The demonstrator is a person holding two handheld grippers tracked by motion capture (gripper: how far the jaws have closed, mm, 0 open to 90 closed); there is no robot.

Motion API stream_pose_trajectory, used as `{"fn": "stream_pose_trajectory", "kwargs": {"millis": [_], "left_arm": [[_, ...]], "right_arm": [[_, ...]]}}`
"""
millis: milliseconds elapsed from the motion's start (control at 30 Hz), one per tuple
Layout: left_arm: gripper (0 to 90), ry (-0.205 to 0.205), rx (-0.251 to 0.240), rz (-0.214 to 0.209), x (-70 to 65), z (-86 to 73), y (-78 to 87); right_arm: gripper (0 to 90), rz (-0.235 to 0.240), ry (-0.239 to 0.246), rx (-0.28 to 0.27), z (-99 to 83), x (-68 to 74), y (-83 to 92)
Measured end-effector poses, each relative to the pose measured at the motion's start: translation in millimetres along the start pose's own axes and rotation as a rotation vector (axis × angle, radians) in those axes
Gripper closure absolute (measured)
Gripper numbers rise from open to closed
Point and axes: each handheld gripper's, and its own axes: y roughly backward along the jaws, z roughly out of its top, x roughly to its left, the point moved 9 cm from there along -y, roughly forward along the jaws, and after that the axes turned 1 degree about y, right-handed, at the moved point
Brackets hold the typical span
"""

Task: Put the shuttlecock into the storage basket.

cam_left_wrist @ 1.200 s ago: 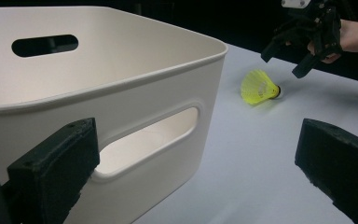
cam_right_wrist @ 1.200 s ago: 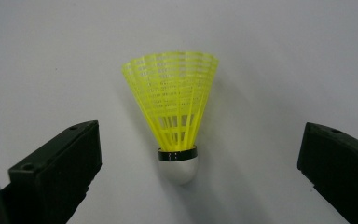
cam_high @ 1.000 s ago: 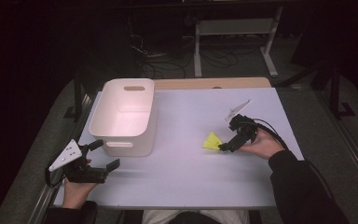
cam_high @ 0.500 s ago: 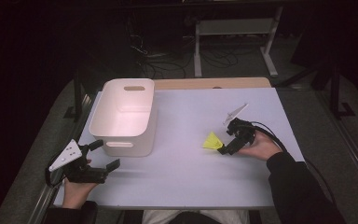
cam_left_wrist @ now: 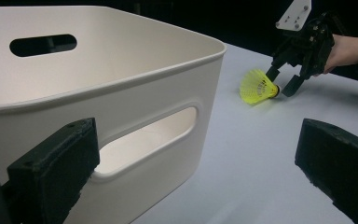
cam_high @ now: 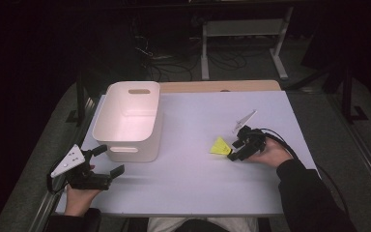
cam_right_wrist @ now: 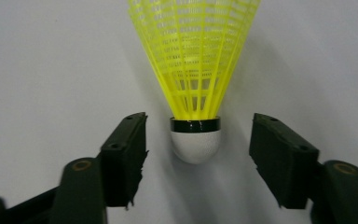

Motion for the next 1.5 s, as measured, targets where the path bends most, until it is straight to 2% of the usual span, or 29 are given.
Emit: {"fn": "stream_pose_trajectory", "kwargs": {"millis": [267, 733, 1167, 1500], "left_arm": [[0.0, 0.0, 0.001, 0.001, 0.2, 0.0, 0.1], [0.0, 0.0, 0.001, 0.001, 0.2, -0.1, -0.1], [0.0, 0.001, 0.001, 0.003, 0.4, 0.0, 0.0], [0.0, 0.001, 0.001, 0.003, 0.4, 0.0, 0.2]], "right_arm": [[48.7, -0.001, 0.021, -0.002, -0.3, -0.2, -0.7], [61.6, 0.03, 0.011, 0.003, -0.8, -2.2, -1.7], [63.0, 0.034, 0.009, 0.001, -0.2, -1.6, 2.5], [63.1, 0.02, 0.016, 0.0, 4.5, -1.6, 13.9]]}}
